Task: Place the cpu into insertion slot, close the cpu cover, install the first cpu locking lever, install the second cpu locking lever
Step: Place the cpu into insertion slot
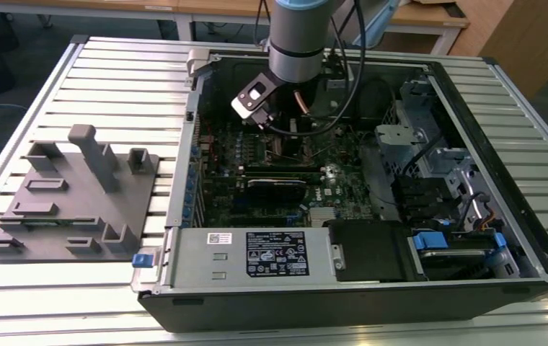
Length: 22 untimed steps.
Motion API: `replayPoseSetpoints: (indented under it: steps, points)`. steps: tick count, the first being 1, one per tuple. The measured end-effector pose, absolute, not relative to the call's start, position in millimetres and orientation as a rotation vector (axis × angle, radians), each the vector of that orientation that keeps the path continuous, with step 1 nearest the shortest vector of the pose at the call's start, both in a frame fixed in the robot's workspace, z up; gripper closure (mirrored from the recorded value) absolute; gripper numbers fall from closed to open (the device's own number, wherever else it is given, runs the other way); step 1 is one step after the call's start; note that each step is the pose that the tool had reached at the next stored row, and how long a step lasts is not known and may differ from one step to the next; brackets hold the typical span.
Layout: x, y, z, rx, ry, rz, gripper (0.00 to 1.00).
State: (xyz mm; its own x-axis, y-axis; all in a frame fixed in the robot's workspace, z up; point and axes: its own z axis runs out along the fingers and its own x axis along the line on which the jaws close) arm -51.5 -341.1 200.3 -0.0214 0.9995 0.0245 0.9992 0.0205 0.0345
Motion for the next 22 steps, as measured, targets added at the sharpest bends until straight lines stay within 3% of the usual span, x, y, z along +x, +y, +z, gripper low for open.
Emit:
replayPoseSetpoints:
  steps: [22]
  points:
    - [-51.4, -340.5, 193.7, 2.196, 2.236, 0.066, 0.46]
